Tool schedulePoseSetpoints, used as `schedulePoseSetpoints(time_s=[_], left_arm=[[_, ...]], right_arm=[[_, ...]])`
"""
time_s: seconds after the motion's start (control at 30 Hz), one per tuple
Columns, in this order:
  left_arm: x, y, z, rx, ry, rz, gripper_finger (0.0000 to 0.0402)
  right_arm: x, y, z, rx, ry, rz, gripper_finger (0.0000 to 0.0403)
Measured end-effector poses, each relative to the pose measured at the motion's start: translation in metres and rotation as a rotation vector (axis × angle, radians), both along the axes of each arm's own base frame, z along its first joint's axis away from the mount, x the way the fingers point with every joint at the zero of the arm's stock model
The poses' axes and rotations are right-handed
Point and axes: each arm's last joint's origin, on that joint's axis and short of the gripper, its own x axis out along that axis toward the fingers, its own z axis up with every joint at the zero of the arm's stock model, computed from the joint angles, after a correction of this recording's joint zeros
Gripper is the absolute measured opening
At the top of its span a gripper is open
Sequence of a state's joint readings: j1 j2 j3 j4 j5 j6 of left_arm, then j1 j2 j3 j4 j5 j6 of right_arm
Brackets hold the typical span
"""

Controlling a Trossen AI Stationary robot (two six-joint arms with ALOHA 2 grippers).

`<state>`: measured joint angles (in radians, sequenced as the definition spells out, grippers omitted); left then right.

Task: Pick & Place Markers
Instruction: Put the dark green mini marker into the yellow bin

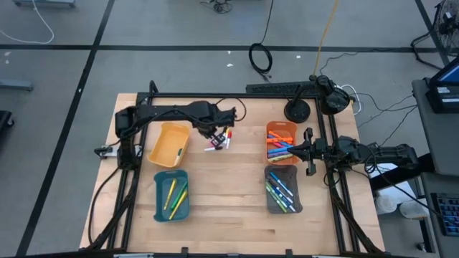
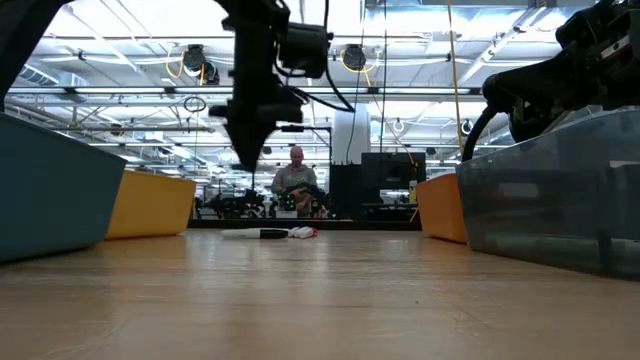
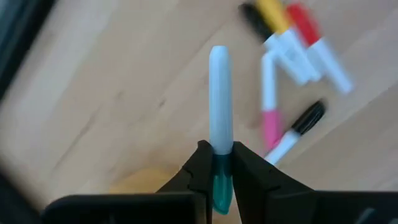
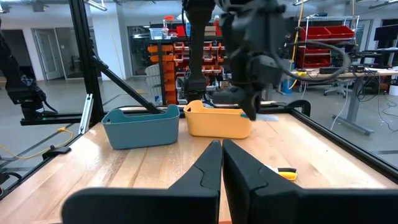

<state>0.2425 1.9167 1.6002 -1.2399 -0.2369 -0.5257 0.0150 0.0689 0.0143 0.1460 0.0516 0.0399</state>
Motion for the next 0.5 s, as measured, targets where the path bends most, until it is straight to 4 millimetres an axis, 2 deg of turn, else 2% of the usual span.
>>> schedulePoseSetpoints(time_s=[0.27, 0.4, 0.5], left_arm=[[-0.025, -0.035, 0.015, 0.092, 0.259, 0.108, 0.0039], [-0.031, -0.051, 0.026, 0.102, 0.171, 0.091, 0.0039], [-0.047, -0.061, 0.038, 0.112, 0.163, 0.094, 0.004]], right_arm=[[0.0, 0.0, 0.0, 0.0, 0.0, 0.0, 0.0004], [0.0, 0.0, 0.0, 0.0, 0.0, 0.0, 0.0004], [0.0, 0.0, 0.0, 0.0, 0.0, 0.0, 0.0004]])
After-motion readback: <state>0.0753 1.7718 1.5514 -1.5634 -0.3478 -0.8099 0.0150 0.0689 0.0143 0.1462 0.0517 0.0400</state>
